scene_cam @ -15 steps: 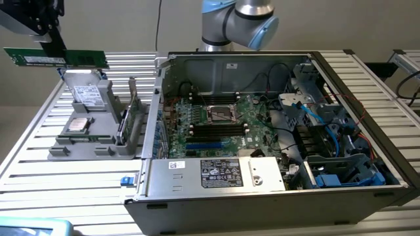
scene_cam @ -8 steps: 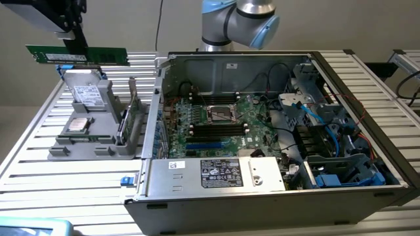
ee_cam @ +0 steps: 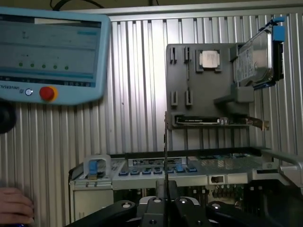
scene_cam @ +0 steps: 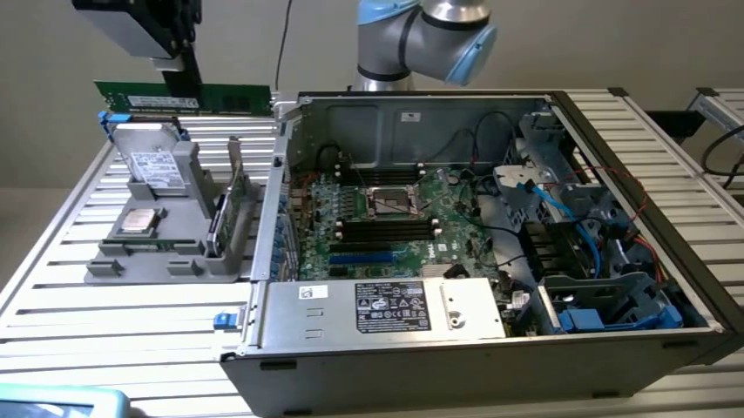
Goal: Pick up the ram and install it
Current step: 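Pick up the ram and move it above insertion slot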
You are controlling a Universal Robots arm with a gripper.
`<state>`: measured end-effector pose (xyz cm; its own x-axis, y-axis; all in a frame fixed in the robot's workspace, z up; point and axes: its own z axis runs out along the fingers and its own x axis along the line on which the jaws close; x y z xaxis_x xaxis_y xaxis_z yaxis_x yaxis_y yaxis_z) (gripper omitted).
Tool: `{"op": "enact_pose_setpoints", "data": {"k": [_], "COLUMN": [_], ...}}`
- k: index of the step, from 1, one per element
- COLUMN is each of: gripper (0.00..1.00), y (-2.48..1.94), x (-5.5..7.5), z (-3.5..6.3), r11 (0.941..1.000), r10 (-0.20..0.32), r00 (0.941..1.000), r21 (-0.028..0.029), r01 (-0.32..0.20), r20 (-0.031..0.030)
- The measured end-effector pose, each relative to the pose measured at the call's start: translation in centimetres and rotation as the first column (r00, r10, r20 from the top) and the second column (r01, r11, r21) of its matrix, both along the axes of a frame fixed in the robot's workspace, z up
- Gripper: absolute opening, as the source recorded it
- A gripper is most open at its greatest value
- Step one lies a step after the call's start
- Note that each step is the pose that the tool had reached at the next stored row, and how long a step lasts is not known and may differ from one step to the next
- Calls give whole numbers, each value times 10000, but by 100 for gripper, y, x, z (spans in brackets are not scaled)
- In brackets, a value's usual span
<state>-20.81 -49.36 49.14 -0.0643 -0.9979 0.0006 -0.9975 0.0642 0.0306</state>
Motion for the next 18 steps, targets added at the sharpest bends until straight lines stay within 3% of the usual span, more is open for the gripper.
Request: {"op": "enact_pose_setpoints", "data": {"k": [11,18], "gripper": [13,13], "y": [-12,-17], "x": [502,821], "z": [3,4], "r11": [9998,9997], "r10": [40,87], "r00": [10000,10000], "r21": [178,246], "r01": [-40,-87], "r20": [0,0]}}
